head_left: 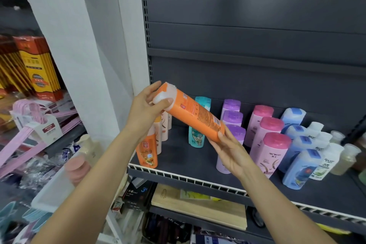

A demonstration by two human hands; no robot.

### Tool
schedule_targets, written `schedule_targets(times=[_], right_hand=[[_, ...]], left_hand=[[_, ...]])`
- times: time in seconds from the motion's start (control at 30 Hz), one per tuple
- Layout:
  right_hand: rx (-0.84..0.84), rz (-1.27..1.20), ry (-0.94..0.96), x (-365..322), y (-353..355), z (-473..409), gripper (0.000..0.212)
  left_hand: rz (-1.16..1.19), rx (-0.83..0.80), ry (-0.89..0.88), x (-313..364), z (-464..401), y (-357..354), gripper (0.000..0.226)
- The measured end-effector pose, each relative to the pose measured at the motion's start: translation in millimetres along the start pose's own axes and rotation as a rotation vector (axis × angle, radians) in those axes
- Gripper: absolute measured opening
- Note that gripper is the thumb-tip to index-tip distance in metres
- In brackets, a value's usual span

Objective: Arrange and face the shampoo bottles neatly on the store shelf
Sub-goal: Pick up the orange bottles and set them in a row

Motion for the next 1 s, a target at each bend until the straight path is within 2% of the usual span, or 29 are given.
schedule_targets(times=[0.13,0.23,0.4,0.53,0.67,0.73,0.83,1.0], right_hand=[[0.008,-0.02,-0.001,-1.2,2.3,-0.1,0.056],[-0.011,-0.027,0.036,-7.8,4.2,-0.1,0.055],[0.011,0.03,0.043,-21.3,3.5,-2.4,0.055],[0.069,0.166,0.011,-22.3,-2.9,-3.8,0.04],[0.164,0.254,-0.037,-21.3,-1.4,-5.7,0.023],[0.231,0.287,-0.069,-21.7,0.1,-5.8,0.024],[0.31,0.423,-0.11,-23.0,2.4,-6.3,0.028],[0.336,0.662,-0.074,-23.6,3.7,-10.7,0.03]], left_hand=[[-0.068,-0.142,-0.08,8.0,3.5,1.3,0.059],[-0.077,-0.229,-0.064,5.0,5.9,7.9,0.061],[-0.049,-0.23,-0.04,1.1,8.8,12.3,0.064],[-0.151,-0.167,-0.082,5.7,1.2,17.7,0.065],[-0.249,-0.3,-0.118,8.3,-1.5,15.4,0.079],[-0.316,-0.329,-0.171,10.1,-0.7,10.1,0.073],[-0.406,-0.263,-0.243,14.9,-2.9,5.3,0.057],[-0.389,-0.233,-0.246,19.0,-6.7,-9.4,0.047]])
Point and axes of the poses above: each hand's wrist, its own z-axis away from the middle knuckle, its own y-axis out of the back of the hand, x = y × z, the point moved 4 cm from there along -z, towards the middle knuckle, and after that the axes turned 10 degrees about -y, right-handed, at the moved point
